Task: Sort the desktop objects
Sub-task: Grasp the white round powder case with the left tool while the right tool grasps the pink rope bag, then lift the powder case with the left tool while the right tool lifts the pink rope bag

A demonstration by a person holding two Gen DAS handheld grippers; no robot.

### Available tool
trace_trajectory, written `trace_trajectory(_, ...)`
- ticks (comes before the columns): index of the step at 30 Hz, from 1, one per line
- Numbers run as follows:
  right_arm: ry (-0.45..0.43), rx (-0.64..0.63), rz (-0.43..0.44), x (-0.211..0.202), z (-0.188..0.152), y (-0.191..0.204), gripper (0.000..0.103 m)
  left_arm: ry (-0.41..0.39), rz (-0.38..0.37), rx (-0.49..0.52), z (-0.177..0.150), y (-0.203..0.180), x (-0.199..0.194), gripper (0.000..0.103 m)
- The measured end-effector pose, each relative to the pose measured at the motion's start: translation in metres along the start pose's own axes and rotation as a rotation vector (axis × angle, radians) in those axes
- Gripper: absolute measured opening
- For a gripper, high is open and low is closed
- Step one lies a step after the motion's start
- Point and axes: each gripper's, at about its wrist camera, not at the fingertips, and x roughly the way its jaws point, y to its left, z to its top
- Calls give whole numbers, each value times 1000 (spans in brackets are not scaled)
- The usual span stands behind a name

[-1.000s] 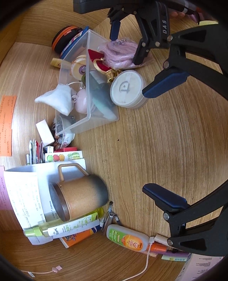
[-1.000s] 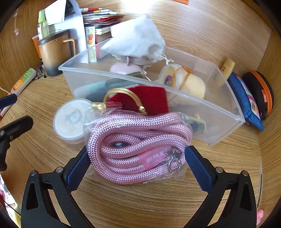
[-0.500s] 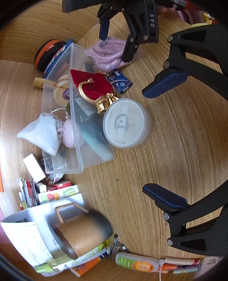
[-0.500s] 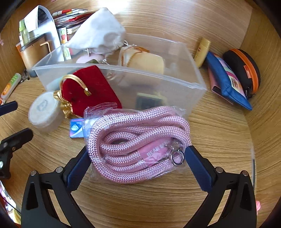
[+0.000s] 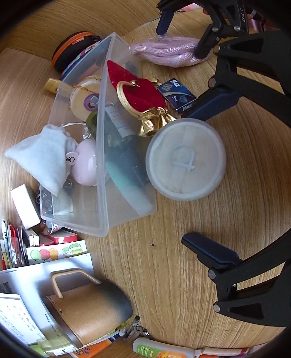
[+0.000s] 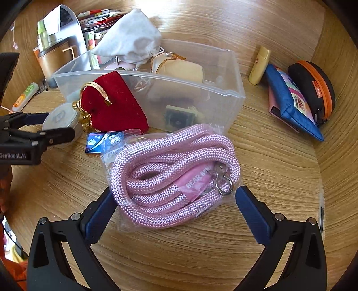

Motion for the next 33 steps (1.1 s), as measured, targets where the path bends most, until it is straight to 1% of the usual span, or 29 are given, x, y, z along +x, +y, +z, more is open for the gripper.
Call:
trace_trajectory(2, 1, -5, 12, 2, 1, -2, 103, 3, 1, 6, 1, 1, 0, 85)
trace_trajectory(4, 5, -6, 30, 6, 2, -5, 103, -5, 27, 30, 1, -3, 1, 75)
trace_trajectory(8, 1, -16, 49, 10, 5, -12, 103, -16, 51, 70, 1, -9, 2, 65)
trace_trajectory(11, 4, -14, 74, 13, 7, -17, 103, -19, 46, 71, 2, -10, 3, 65)
trace_trajectory(17, -30, -8, 72, 12, 2, -17, 102, -30, 48, 71, -1, -9, 1, 65)
trace_trajectory(22, -45, -16, 71, 6, -2, -14, 92, -35, 39, 66, -5, -8, -3, 65)
trace_trajectory(23, -46, -21, 78, 4, -2, -13, 89, -39, 37, 65, -7, -8, -5, 65)
trace_trajectory(29, -42, 4, 114, -2, -1, -16, 79, -62, 27, 72, -14, -9, -17, 65)
trace_trajectory(33, -49, 11, 129, -7, -5, -15, 74, -75, 20, 74, -17, -9, -25, 65)
